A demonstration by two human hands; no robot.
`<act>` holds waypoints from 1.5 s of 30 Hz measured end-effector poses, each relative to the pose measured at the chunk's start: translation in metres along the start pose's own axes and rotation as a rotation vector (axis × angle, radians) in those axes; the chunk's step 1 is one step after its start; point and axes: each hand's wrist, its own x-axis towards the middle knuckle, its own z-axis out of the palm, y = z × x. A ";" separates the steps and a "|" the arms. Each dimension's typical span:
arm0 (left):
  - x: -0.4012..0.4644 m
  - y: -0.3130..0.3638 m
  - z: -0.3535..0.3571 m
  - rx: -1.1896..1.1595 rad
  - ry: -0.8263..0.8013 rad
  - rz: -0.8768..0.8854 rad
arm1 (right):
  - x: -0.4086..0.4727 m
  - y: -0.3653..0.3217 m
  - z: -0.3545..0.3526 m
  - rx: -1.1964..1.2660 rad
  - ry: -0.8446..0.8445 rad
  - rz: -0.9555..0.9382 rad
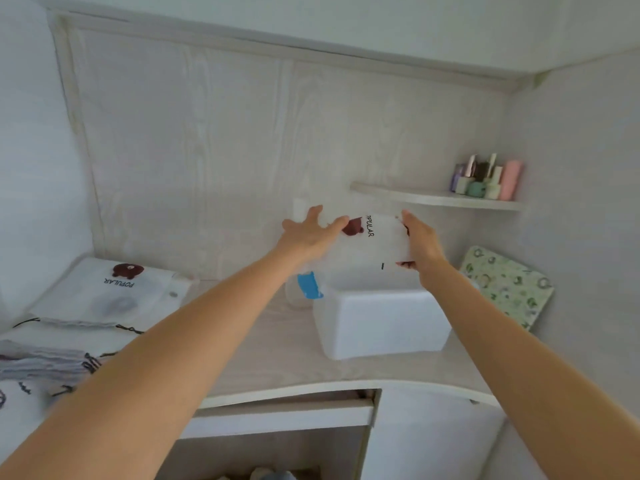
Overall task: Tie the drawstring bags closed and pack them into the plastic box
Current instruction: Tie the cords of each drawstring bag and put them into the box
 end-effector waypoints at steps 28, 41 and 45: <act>0.036 0.007 0.061 0.797 -0.315 -0.029 | 0.025 0.028 0.005 -1.098 -0.470 -0.165; -0.007 -0.108 -0.107 0.123 0.482 0.162 | -0.054 0.003 0.156 -0.780 -0.439 -0.602; -0.014 -0.165 -0.143 0.155 0.566 0.089 | -0.078 0.018 0.223 -0.764 -0.527 -0.626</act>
